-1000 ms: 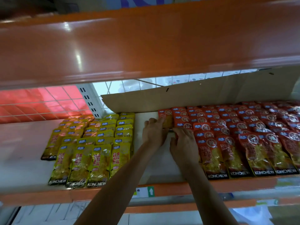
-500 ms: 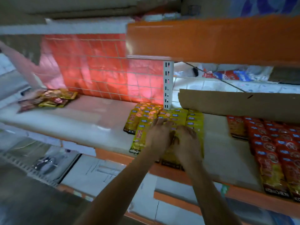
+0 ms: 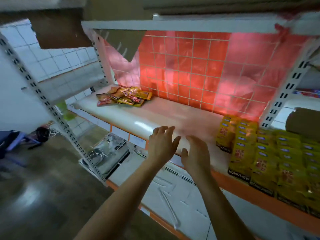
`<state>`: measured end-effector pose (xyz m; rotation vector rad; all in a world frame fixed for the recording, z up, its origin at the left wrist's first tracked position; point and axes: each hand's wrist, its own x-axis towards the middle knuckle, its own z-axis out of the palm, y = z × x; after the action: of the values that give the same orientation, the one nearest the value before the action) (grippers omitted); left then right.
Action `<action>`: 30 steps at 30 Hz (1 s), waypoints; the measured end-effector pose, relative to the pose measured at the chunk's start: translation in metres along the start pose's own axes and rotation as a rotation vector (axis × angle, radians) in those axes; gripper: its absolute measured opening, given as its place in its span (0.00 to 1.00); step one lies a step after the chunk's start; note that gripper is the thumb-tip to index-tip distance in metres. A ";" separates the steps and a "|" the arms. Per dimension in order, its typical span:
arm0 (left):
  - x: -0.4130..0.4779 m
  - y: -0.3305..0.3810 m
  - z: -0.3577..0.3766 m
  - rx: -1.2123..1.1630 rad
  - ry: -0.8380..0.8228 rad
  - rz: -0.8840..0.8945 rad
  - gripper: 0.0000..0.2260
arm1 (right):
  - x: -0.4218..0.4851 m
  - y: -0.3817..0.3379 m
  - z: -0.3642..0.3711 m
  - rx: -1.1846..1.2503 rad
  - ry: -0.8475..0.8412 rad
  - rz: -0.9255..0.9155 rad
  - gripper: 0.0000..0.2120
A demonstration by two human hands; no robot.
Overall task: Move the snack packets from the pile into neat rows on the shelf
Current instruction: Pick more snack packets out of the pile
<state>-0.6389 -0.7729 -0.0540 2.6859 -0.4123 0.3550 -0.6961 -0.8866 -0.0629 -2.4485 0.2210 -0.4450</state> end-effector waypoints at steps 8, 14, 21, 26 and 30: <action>0.043 -0.084 -0.004 -0.007 -0.054 -0.194 0.24 | 0.065 -0.037 0.069 -0.048 -0.082 -0.016 0.23; 0.109 -0.152 -0.013 0.027 -0.050 -0.302 0.24 | 0.144 -0.077 0.126 -0.017 -0.144 -0.016 0.25; 0.180 -0.209 -0.016 -0.015 0.005 -0.429 0.18 | 0.227 -0.109 0.180 0.173 -0.109 0.019 0.23; 0.207 -0.231 -0.003 0.071 0.031 -0.365 0.15 | 0.273 -0.117 0.201 0.041 -0.164 -0.060 0.28; 0.222 -0.235 0.004 0.086 0.050 -0.452 0.19 | 0.297 -0.118 0.218 -0.001 -0.149 -0.102 0.27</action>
<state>-0.3544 -0.6204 -0.0719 2.7432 0.2304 0.3068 -0.3346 -0.7501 -0.0748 -2.4884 0.0342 -0.3036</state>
